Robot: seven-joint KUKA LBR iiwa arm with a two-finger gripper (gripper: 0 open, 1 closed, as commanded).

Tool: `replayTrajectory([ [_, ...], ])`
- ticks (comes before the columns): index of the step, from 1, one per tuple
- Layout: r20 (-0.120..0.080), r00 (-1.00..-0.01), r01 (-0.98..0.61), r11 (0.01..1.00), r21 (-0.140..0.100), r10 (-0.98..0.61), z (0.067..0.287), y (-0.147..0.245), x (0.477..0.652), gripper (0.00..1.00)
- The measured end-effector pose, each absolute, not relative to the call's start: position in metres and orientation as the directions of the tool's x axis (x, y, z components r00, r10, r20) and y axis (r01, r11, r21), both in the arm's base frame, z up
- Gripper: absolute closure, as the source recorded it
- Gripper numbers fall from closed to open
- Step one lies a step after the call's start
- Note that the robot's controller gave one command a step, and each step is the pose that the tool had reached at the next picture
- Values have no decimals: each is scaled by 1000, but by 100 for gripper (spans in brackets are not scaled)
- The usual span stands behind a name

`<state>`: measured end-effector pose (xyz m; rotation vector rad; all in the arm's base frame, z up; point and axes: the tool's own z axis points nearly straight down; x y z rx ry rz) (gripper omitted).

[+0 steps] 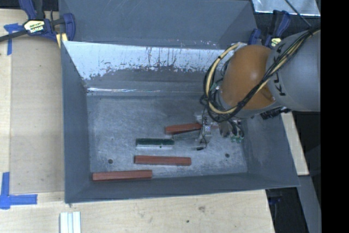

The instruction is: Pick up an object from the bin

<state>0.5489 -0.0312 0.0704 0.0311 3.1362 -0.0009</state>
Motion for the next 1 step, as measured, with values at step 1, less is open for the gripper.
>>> replayTrajectory([
  [1,4,-1000,16,1000,0,16,121,-37,557,100],
])
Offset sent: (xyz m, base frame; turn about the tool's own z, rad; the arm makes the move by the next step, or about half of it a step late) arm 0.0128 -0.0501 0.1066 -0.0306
